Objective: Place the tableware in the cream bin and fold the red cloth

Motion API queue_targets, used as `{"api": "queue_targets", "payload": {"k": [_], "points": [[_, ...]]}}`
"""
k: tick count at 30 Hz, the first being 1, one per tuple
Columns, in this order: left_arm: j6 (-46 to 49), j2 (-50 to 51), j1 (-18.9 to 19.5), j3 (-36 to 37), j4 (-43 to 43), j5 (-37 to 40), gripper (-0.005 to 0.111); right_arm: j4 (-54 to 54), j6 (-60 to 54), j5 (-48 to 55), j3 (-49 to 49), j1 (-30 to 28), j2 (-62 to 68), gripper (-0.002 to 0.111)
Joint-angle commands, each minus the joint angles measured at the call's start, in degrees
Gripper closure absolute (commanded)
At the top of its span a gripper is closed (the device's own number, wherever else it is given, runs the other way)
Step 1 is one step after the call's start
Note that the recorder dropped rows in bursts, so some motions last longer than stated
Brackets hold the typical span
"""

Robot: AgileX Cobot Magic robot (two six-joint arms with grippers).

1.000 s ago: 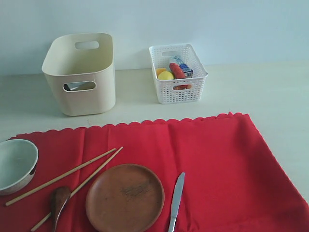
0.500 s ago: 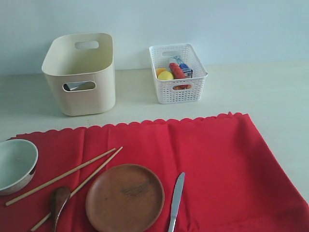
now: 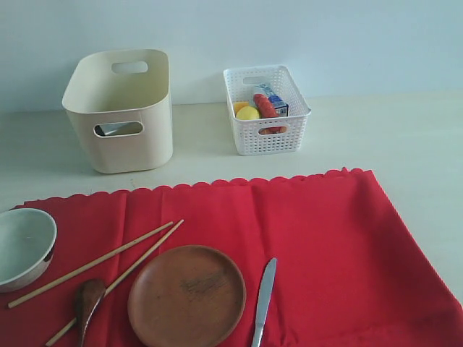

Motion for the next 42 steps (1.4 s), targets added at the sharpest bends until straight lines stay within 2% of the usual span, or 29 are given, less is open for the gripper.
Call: {"api": "queue_targets", "payload": {"k": [1,8,13,42], "points": [[-0.08,6.83,-0.31,-8.73,0.28,-0.43,0.107,0.0,0.09,-0.24,0.03,-0.27,-0.34,0.108],[-0.08,19.97,-4.11,-22.0,0.28,-0.43,0.107,0.0,0.09,-0.24,0.03,-0.27,-0.34,0.108],[-0.08,26.78,-5.58,-27.74,0.28,-0.64,0.107,0.0,0.09,-0.24,0.03,-0.27,-0.34,0.108],[-0.49,28.67,-5.58,-27.38,0.28,-0.41,0.107,0.0,-0.02,-0.25,0.03,-0.27,-0.34,0.108]]}}
